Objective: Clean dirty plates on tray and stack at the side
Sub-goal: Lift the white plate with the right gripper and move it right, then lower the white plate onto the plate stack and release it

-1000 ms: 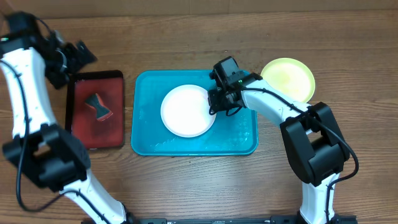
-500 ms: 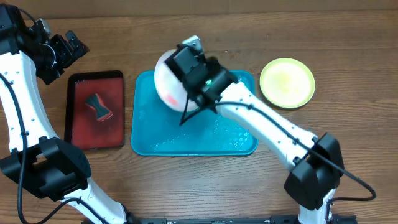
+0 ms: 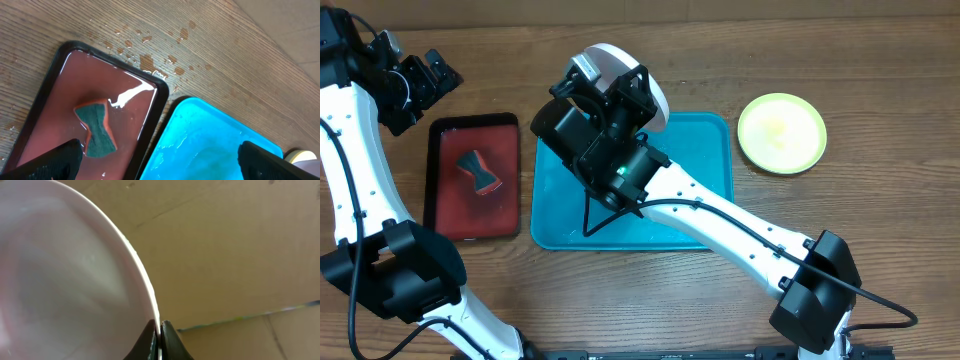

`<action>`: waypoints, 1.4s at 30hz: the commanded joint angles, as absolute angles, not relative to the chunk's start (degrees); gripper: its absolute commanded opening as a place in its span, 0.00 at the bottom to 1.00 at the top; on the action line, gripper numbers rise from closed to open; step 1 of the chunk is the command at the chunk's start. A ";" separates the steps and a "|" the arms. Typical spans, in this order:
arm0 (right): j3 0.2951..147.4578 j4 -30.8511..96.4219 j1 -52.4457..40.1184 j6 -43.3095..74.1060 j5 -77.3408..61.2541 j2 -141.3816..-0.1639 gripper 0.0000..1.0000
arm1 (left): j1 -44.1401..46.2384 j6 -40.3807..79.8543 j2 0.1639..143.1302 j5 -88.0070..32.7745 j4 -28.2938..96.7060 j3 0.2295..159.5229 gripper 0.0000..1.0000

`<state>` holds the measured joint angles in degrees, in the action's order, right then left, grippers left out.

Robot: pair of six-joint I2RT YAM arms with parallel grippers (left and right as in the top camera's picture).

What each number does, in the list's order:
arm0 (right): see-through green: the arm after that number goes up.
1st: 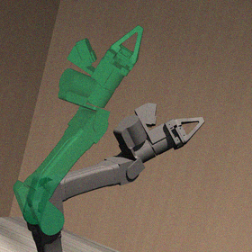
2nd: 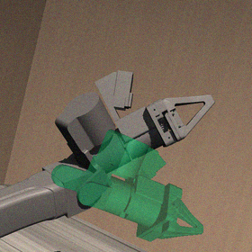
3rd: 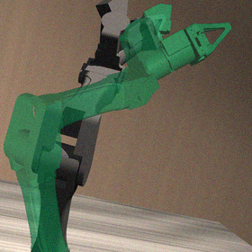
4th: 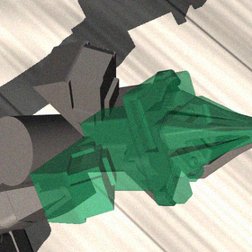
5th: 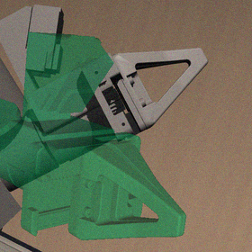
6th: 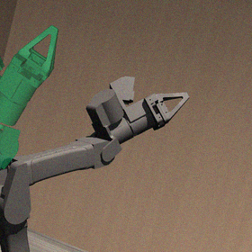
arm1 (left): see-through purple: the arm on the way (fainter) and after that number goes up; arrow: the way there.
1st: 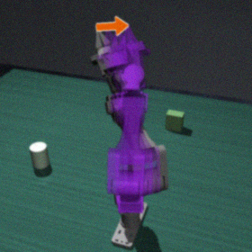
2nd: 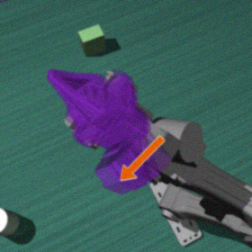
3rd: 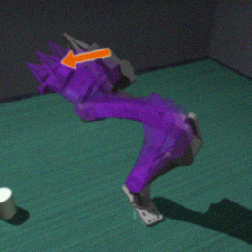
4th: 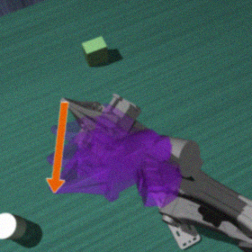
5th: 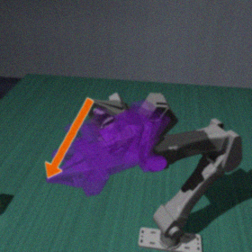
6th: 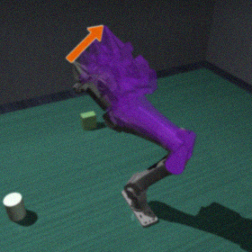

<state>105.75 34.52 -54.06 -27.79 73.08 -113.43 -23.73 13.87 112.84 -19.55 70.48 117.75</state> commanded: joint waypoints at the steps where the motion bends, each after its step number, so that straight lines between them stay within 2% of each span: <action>1: 106.96 34.11 -54.00 -27.79 75.05 -112.18 0.04 | -23.53 12.84 113.14 -20.36 70.43 117.84 1.00; 4: 106.96 38.87 -53.19 -17.80 65.01 -112.18 0.04 | -23.53 12.84 113.14 -20.36 70.43 117.84 1.00; 8: 106.28 46.24 -48.75 -9.30 39.72 -112.29 0.04 | -23.51 12.84 113.14 -20.36 70.46 117.84 1.00; 10: 106.04 48.58 -44.40 -5.02 30.74 -112.31 0.04 | -23.51 12.84 113.14 -20.36 70.43 117.84 1.00; 15: 106.59 57.98 -32.08 10.92 24.67 -110.26 0.04 | -23.53 12.84 113.14 -20.36 70.43 117.84 1.00; 21: 106.45 64.53 -11.99 12.03 -2.57 -109.93 0.04 | -23.53 12.84 113.14 -20.36 70.43 117.84 1.00; 25: 105.47 68.84 -1.65 12.03 -5.23 -111.90 0.04 | -23.53 12.84 113.14 -20.36 70.46 117.84 1.00; 30: 100.12 68.16 7.05 12.05 -5.32 -112.97 0.04 | -23.53 12.84 113.14 -20.36 70.43 117.84 0.99; 36: 94.08 62.48 11.64 11.99 -7.64 -113.08 0.04 | -23.53 12.84 113.14 -20.36 70.43 117.84 1.00; 38: 93.17 60.99 11.68 12.01 -7.64 -113.14 0.13 | -23.53 12.84 113.14 -20.38 70.43 117.84 1.00; 40: 92.92 60.14 11.51 12.01 -7.64 -113.19 0.16 | -23.53 12.84 113.14 -20.36 70.43 117.84 1.00; 41: 92.92 59.81 11.29 12.01 -7.62 -113.23 0.20 | -23.53 12.84 113.14 -20.36 70.43 117.84 1.00; 42: 92.92 59.59 11.18 12.03 -7.64 -113.23 0.29 | -23.53 12.84 113.14 -20.36 70.46 117.84 1.00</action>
